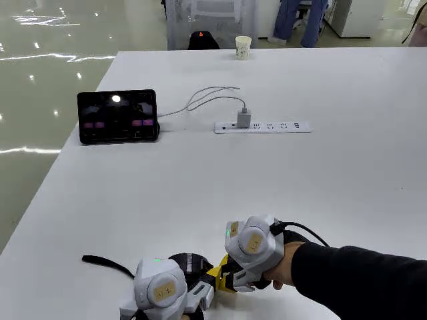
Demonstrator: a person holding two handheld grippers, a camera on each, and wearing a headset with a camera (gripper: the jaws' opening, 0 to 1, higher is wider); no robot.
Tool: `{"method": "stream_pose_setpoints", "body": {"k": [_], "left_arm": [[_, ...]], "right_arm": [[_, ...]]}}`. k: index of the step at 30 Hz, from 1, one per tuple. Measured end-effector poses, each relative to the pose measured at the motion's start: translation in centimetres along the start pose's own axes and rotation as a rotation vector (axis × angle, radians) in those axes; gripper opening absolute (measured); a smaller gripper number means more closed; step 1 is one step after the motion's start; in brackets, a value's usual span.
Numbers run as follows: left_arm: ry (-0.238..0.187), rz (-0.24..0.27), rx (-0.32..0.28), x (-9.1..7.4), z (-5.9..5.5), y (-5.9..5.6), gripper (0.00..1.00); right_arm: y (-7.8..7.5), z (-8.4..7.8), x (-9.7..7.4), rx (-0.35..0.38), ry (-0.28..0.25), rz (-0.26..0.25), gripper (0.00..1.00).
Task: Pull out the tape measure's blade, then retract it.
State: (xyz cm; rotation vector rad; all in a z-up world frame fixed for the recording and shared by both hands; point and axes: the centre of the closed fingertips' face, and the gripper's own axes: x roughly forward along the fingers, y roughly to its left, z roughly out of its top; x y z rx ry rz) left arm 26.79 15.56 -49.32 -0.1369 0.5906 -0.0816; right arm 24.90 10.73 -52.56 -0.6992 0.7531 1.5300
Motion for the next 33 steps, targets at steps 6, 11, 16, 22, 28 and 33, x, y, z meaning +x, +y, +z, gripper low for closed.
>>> {"method": "stream_pose_setpoints", "body": {"k": [6, 11, 16, 22, 28, 33], "left_arm": [[-0.001, 0.0, 0.001, 0.02, 0.07, 0.09, 0.62], [-0.001, 0.001, 0.002, 0.05, 0.08, 0.08, 0.62], [-0.003, 0.002, 0.003, 0.07, 0.1, 0.09, 0.62], [-0.006, 0.003, 0.0, 0.11, 0.12, 0.08, 0.63], [0.004, 0.004, 0.001, 0.11, 0.02, 0.08, 0.64], [0.029, -0.017, -0.009, -0.04, -0.29, 0.1, 0.63]], "right_arm": [[-0.09, 0.07, 0.05, 0.004, -0.014, 0.006, 0.12], [-0.07, 0.07, 0.03, 0.003, -0.015, 0.004, 0.12], [-0.12, 0.1, 0.06, 0.002, -0.017, 0.001, 0.12], [-0.11, 0.09, 0.1, 0.0, -0.008, -0.015, 0.12], [-0.21, 0.09, 0.14, -0.005, -0.013, -0.033, 0.13], [-0.33, -0.09, 0.01, 0.019, -0.01, -0.049, 0.15]]}}
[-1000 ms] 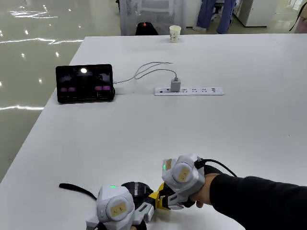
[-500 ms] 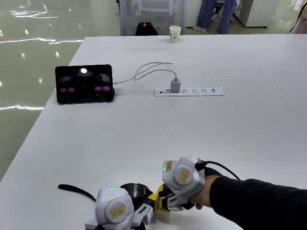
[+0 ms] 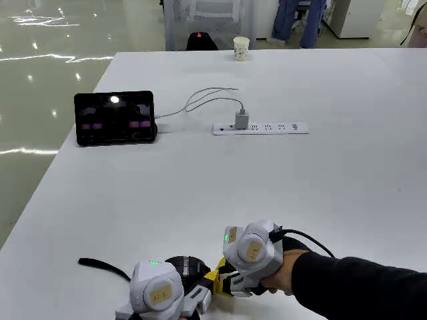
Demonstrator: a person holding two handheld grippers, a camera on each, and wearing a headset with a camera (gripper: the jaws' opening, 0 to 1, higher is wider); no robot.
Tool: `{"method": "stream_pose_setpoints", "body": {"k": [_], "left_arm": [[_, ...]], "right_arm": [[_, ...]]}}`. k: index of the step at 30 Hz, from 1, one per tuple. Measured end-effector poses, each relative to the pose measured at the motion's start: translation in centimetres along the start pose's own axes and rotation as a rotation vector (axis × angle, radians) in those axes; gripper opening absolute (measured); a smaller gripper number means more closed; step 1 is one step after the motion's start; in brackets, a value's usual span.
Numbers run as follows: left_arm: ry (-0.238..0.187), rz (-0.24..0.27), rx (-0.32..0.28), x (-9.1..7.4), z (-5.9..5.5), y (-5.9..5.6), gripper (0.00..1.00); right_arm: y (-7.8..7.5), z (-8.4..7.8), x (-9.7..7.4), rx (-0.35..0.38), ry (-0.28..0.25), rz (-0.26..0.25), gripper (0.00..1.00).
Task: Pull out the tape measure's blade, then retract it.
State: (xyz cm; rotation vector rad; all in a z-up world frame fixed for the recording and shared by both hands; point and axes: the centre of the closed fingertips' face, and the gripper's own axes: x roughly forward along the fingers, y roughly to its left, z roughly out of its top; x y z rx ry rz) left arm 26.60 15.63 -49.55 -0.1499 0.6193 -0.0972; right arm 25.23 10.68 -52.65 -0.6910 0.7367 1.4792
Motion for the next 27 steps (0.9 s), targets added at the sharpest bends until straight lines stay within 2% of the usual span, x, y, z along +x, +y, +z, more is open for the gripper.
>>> {"method": "stream_pose_setpoints", "body": {"k": [3, 7, 10, 14, 16, 22, 25, 27], "left_arm": [[0.043, -0.03, -0.033, -0.3, -0.6, -0.1, 0.63], [0.045, -0.058, -0.023, -0.9, -0.5, -0.3, 0.65], [0.053, -0.074, -0.037, -1.3, -0.4, -0.4, 0.7], [0.065, -0.103, -0.006, -1.6, -0.2, -0.7, 0.74], [0.071, -0.111, 0.009, -1.8, 0.1, -0.7, 0.75], [0.077, -0.134, 0.06, -2.2, 1.0, 0.1, 0.8], [0.083, -0.185, 0.082, -2.4, 1.6, 0.3, 0.88], [0.09, -0.198, 0.097, -2.6, 1.8, 0.6, 0.91]], "right_arm": [[0.1, 0.0, -0.3, 0.016, -0.007, -0.007, 0.15], [0.0, -0.1, -0.9, 0.039, -0.023, -0.022, 0.15], [0.0, -0.2, -1.7, 0.046, -0.036, -0.035, 0.15], [-0.1, -0.5, -2.7, 0.05, -0.045, -0.054, 0.15], [-0.3, -0.6, -3.3, 0.076, -0.057, -0.063, 0.16], [-0.5, -1.1, -5.1, 0.119, -0.085, -0.097, 0.17], [-0.6, -1.7, -6.2, 0.134, -0.096, -0.117, 0.18], [-0.6, -2.1, -6.8, 0.14, -0.097, -0.127, 0.19]]}}
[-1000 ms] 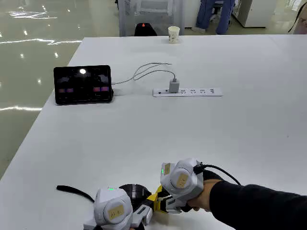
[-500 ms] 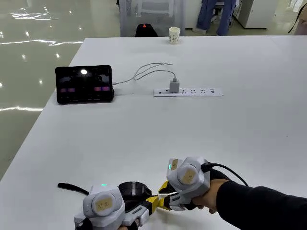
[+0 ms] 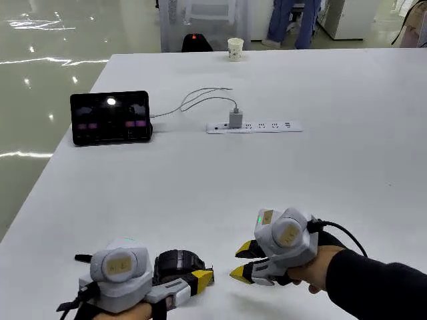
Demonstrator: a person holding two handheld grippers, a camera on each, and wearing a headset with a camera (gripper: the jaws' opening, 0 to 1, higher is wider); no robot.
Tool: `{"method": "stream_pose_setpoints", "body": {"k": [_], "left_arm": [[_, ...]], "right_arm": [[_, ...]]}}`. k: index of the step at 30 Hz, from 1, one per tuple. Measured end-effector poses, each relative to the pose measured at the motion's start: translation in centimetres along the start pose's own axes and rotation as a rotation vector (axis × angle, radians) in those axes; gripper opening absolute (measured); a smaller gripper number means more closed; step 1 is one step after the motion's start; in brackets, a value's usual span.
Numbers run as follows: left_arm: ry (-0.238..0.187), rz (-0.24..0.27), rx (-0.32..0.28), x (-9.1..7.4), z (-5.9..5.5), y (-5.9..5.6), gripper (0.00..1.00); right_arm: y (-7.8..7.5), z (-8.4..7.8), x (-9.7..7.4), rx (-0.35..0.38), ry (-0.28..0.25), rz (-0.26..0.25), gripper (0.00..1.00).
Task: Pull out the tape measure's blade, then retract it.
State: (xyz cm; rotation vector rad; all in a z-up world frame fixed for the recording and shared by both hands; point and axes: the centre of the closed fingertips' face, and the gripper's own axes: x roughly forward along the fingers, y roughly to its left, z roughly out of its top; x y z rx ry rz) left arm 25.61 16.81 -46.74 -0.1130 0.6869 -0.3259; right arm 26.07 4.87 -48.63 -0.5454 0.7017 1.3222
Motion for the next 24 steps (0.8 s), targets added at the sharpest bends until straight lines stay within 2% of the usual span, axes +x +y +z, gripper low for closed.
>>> {"method": "stream_pose_setpoints", "body": {"k": [7, 9, 10, 11, 13, 16, 17, 18, 20, 21, 22, 24], "left_arm": [[0.006, -0.012, 0.052, -1.0, 0.3, 1.8, 0.91], [0.011, -0.052, 0.058, -1.2, 0.3, 1.6, 0.94], [0.005, -0.111, 0.046, -1.2, 0.3, 0.8, 0.98], [0.006, -0.13, 0.035, -1.4, 0.2, 0.6, 0.99], [0.031, -0.158, 0.08, -1.6, -0.3, 0.4, 0.99], [0.003, -0.194, 0.129, -2.1, -0.2, 0.2, 0.99], [0.006, -0.201, 0.134, -2.2, -0.3, 0.2, 0.99], [0.028, -0.18, 0.171, -2.3, -0.7, 0.7, 0.99], [0.115, -0.14, 0.228, -2.7, -2.0, 1.6, 0.99], [0.099, -0.15, 0.29, -2.7, -2.0, 1.5, 0.99], [0.074, -0.169, 0.305, -2.8, -1.9, 1.2, 0.99], [0.089, -0.159, 0.31, -3.0, -2.5, 1.7, 0.99]], "right_arm": [[-0.6, -1.1, -2.5, 0.063, -0.031, -0.042, 0.22], [-0.7, -1.4, -3.3, 0.069, -0.036, -0.052, 0.23], [-0.8, -1.5, -3.7, 0.073, -0.038, -0.058, 0.23], [-0.9, -1.7, -4.2, 0.08, -0.04, -0.066, 0.24], [-1.1, -2.3, -5.1, 0.096, -0.043, -0.081, 0.24], [-1.1, -3.5, -6.0, 0.107, -0.033, -0.092, 0.25], [-1.1, -3.8, -6.3, 0.113, -0.032, -0.096, 0.25], [-1.0, -4.2, -6.6, 0.121, -0.03, -0.1, 0.26], [-1.0, -4.7, -7.0, 0.128, -0.029, -0.106, 0.26], [-1.0, -5.1, -7.3, 0.129, -0.027, -0.109, 0.27], [-1.0, -5.4, -7.5, 0.126, -0.022, -0.114, 0.27], [-1.0, -5.9, -8.1, 0.128, -0.023, -0.123, 0.28]]}}
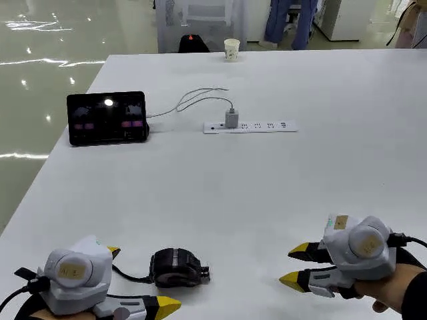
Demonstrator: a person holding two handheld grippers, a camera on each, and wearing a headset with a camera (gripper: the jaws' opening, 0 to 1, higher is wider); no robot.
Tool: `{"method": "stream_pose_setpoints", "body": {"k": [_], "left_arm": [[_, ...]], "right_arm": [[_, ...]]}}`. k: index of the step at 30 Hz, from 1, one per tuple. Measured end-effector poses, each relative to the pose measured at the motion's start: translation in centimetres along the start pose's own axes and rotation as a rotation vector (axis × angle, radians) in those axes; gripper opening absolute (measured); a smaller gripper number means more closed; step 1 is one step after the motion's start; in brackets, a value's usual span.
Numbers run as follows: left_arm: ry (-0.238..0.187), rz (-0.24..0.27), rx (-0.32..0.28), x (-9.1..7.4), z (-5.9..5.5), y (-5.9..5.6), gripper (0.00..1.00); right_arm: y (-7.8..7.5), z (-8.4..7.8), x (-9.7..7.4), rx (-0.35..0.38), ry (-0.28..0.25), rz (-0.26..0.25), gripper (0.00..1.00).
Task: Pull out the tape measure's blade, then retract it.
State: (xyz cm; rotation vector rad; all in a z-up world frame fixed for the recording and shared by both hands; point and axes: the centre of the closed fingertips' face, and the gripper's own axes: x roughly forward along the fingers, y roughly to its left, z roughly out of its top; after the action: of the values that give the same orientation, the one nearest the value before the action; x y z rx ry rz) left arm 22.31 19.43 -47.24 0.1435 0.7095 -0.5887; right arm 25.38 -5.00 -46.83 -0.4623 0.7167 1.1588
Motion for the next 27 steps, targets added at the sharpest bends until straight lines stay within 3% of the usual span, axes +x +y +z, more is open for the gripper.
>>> {"method": "stream_pose_setpoints", "body": {"k": [7, 13, 17, 27], "left_arm": [[-0.006, -0.023, 0.017, -1.0, -0.3, 0.3, 0.99], [-0.004, -0.043, -0.028, -2.0, -0.5, 0.8, 0.99], [-0.002, -0.046, -0.025, -2.7, -0.8, 1.3, 0.99], [0.019, -0.054, -0.019, -4.0, -1.2, 2.2, 0.99]], "right_arm": [[-0.5, -2.2, -1.7, 0.02, 0.013, -0.02, 0.35], [-1.3, -3.9, -3.1, 0.056, 0.016, -0.041, 0.42], [-1.7, -5.0, -4.1, 0.068, 0.02, -0.059, 0.47], [-2.9, -6.9, -6.3, 0.093, 0.03, -0.097, 0.61]]}}
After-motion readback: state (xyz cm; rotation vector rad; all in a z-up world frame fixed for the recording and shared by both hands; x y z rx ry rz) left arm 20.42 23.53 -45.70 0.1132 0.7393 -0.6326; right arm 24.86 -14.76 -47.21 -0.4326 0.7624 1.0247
